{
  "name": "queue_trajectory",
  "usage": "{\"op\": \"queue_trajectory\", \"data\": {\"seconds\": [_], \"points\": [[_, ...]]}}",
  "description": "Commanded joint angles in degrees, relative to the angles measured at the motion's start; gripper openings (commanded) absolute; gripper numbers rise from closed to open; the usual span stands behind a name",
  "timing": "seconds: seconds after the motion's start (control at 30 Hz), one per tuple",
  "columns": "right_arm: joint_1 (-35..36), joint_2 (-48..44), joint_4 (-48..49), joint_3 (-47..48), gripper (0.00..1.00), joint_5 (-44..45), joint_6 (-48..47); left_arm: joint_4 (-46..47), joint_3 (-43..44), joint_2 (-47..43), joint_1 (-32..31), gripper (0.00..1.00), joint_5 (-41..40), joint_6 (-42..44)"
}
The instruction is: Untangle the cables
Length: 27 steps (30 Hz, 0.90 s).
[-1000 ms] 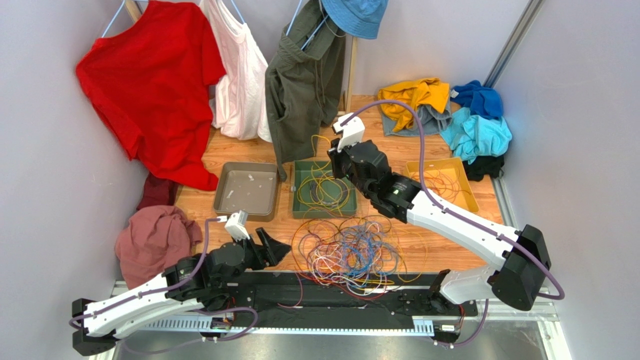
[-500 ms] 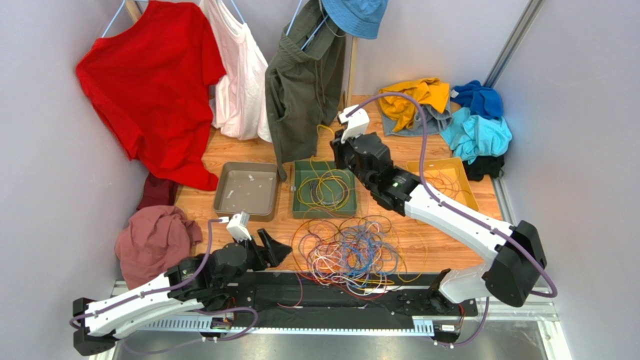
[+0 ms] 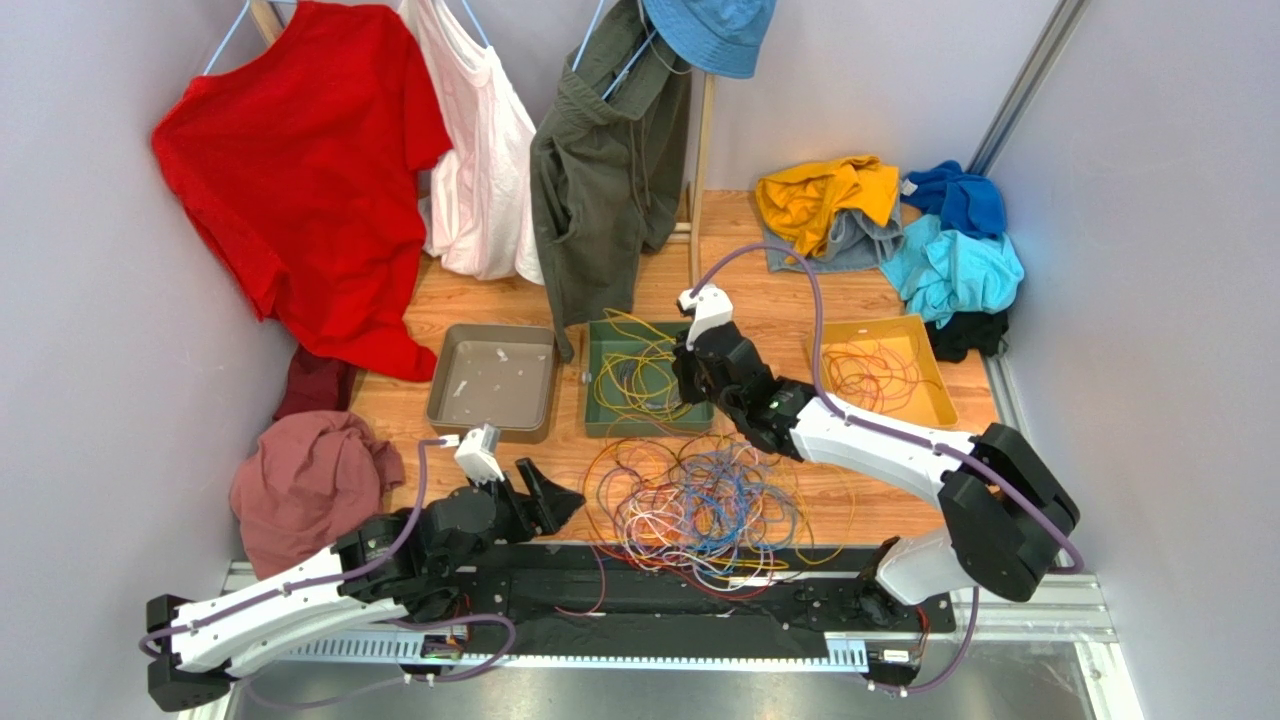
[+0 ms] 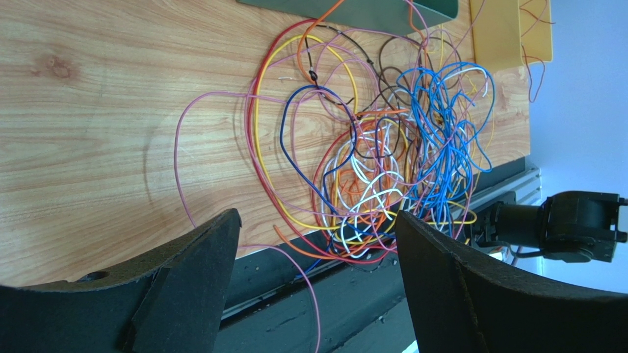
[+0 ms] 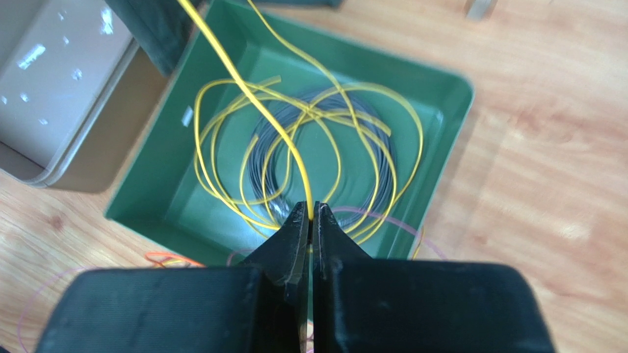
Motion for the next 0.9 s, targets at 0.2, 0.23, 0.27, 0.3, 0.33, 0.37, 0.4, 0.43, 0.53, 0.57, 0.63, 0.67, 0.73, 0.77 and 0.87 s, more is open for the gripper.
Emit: {"op": "queue_trajectory", "data": {"seconds": [0.2, 0.23, 0.27, 0.3, 0.33, 0.37, 0.4, 0.43, 0.53, 0.57, 0.63, 0.67, 0.73, 0.77, 0.87], "points": [[0.52, 0.14, 4.29, -6.37, 0.0, 0.37, 5.15, 2.23, -0.47, 0.9, -0.28, 0.86, 0.74, -0.63], [0.52, -0.21, 4.37, -6.63, 0.0, 0.73, 5.23, 2.15, -0.47, 0.81, -0.28, 0.86, 0.83, -0.55], [0.43, -0.74, 4.37, -6.72, 0.0, 0.99, 4.89, 2.06, -0.56, 0.89, -0.28, 0.86, 0.83, -0.54], [0.43, -1.0, 4.11, -6.2, 0.0, 1.78, 4.27, 2.06, -0.47, 0.9, -0.36, 0.86, 0.83, -0.63], [0.43, -1.01, 3.15, -5.76, 0.0, 2.22, 3.92, 1.97, -0.47, 0.9, -0.28, 0.86, 0.91, -0.63], [0.43, -0.92, 2.62, -5.06, 0.0, 2.83, 3.57, 1.97, -0.47, 0.9, -0.28, 0.86, 0.83, -0.63], [0.43, -0.57, 2.01, -3.31, 0.0, 3.8, 2.52, 1.97, -0.47, 0.81, -0.28, 0.86, 0.91, -0.63], [0.43, -0.04, 0.96, -1.99, 0.0, 4.24, 1.9, 1.97, -0.56, 0.89, -0.28, 0.86, 0.83, -0.63], [0.08, 3.9, -1.85, 4.76, 0.0, 5.82, -1.25, 1.97, -0.65, 0.98, -0.28, 0.86, 0.74, -0.55], [-0.35, 6.96, -3.78, 6.53, 0.0, 6.18, -1.7, 1.88, -0.56, 0.9, -0.36, 0.86, 0.74, -0.63], [-0.8, 10.05, -6.42, 11.36, 0.0, 7.06, -2.93, 1.79, -0.21, 0.98, -0.28, 0.86, 0.65, -0.55], [-0.88, 12.16, -6.79, 12.52, 0.0, 7.15, -3.29, 1.36, -0.12, 0.98, -0.28, 0.86, 0.74, -0.54], [-1.32, 13.67, -7.75, 13.93, 0.0, 7.5, -3.55, 0.92, 0.14, 0.81, -0.28, 0.86, 0.65, -0.54], [-1.33, 14.37, -7.84, 14.28, 0.0, 7.5, -3.29, 0.3, 0.14, 0.63, -0.28, 0.86, 0.56, -0.54], [-1.33, 13.07, -6.18, 10.53, 0.0, 5.74, -1.28, -0.4, 0.05, 0.02, -0.28, 0.86, 0.65, -0.63]]}}
